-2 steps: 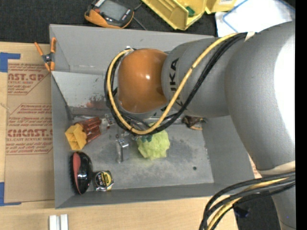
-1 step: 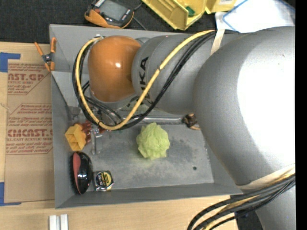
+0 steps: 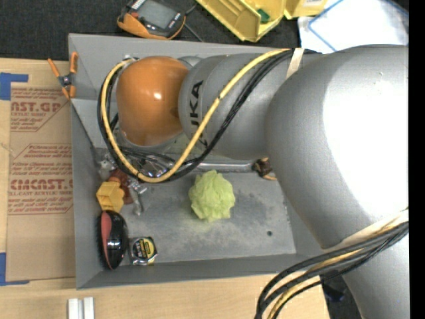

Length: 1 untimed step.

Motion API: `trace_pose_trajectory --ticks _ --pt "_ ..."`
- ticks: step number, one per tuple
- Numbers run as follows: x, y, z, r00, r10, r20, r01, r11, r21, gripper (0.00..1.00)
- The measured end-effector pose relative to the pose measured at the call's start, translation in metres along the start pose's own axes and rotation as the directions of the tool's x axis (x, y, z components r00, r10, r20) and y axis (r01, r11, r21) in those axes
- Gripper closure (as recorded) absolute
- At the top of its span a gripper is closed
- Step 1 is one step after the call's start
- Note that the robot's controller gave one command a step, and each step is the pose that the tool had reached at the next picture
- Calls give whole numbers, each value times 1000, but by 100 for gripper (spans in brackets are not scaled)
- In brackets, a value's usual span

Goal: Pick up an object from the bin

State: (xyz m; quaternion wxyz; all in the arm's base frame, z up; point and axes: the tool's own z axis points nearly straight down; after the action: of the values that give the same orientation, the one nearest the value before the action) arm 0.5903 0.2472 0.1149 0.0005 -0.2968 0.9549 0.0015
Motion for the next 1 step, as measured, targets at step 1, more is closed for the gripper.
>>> trace_pose_trajectory --ticks 1 --pt "8 -10 45 931 366 6 -366 931 -1 0"
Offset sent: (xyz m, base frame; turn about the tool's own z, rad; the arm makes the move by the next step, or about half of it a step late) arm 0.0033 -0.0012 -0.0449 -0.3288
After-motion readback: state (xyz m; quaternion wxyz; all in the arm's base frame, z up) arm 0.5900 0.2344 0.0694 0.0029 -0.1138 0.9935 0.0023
